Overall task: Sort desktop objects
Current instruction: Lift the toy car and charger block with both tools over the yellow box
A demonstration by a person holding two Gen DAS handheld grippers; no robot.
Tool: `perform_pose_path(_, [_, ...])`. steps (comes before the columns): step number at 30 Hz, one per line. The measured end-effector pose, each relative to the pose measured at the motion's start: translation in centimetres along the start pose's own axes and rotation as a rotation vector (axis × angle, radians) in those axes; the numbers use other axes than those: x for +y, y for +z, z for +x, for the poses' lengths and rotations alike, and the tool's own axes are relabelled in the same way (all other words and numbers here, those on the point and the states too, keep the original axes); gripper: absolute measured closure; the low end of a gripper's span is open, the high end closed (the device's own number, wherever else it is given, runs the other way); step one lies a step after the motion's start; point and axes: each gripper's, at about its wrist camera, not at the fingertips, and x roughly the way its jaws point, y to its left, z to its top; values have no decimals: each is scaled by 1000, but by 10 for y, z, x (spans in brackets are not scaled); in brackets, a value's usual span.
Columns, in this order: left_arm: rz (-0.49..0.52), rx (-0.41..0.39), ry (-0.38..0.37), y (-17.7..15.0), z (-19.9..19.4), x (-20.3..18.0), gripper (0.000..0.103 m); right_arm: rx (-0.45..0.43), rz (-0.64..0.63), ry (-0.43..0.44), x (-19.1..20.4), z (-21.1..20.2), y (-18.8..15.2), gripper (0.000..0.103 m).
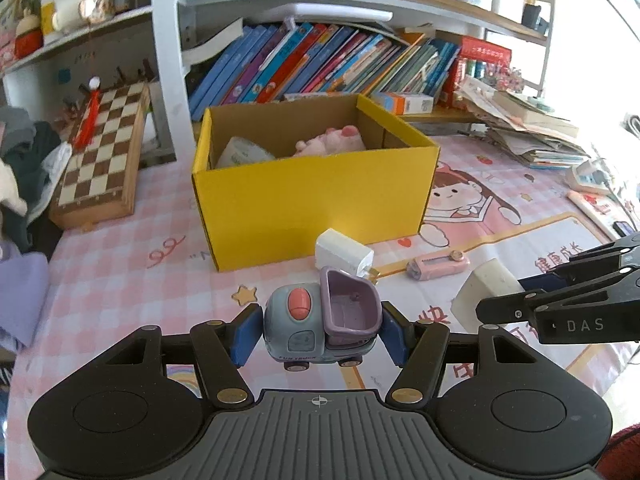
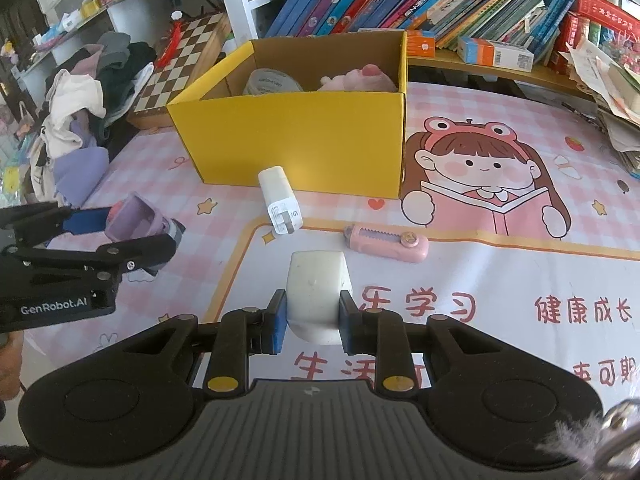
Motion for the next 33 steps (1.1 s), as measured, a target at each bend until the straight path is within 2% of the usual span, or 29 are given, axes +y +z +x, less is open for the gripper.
perform_pose_path(11, [53, -86, -14, 29, -15, 1, 40, -52, -26, 5, -1, -20, 22, 79])
perform_pose_path(25, [91, -201, 7, 80, -12, 2, 40, -171, -136, 0, -8, -38, 92, 79])
perform_pose_path(33, [104, -217, 25, 101, 4, 2, 40, -220, -182, 14, -17, -34, 136, 79])
